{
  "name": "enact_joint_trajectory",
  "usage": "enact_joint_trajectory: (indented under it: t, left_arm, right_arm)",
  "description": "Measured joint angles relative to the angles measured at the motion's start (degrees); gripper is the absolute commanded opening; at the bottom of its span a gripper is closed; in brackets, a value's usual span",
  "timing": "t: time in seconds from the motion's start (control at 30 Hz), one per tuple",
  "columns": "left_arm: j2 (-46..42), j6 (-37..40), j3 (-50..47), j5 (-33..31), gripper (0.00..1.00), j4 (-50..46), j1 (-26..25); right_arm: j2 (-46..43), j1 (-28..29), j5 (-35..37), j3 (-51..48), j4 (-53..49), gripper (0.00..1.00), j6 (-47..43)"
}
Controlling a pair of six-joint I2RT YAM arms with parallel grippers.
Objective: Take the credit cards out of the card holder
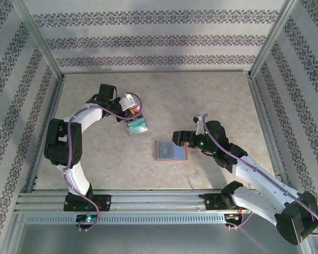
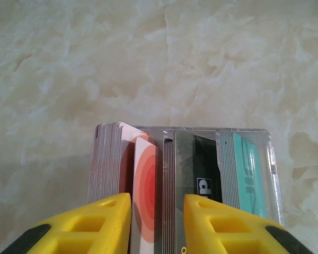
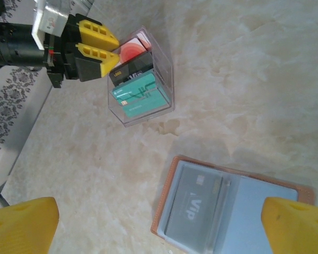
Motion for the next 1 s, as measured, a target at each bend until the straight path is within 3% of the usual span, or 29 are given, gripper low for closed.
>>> enact_joint_trajectory:
  t: [0.2, 0.3, 0.53, 0.6, 1.0]
  left_arm:
    - [-3.1, -1.9, -0.2, 1.5, 0.5, -0.5, 0.0]
    - [-7.9, -4.7, -1.3, 2.3, 0.67, 0.3, 0.0]
    - [-17.0, -14.6, -4.6, 2.2, 0.88, 3.0, 0.0]
    - [-18.0, -19.2, -5.2, 0.3, 0.99, 3.1, 0.0]
    - [-26.8, -44.3, -15.1, -13.6, 0.99, 4.4, 0.0]
  right_arm:
    - [2.2, 1.5, 2.0, 1.9, -3.6, 0.94, -0.2]
    - [3.9, 3.5, 4.1, 3.7, -5.9, 0.92, -0.4]
    - [9.4, 7.3, 8.6, 6.9, -10.5, 0.86, -0.4]
    - [11.8, 8.5, 10.2, 8.2, -12.3, 0.85, -0.4]
    - [26.6, 15.8, 17.8, 18.7, -20.8, 0.79, 0.1]
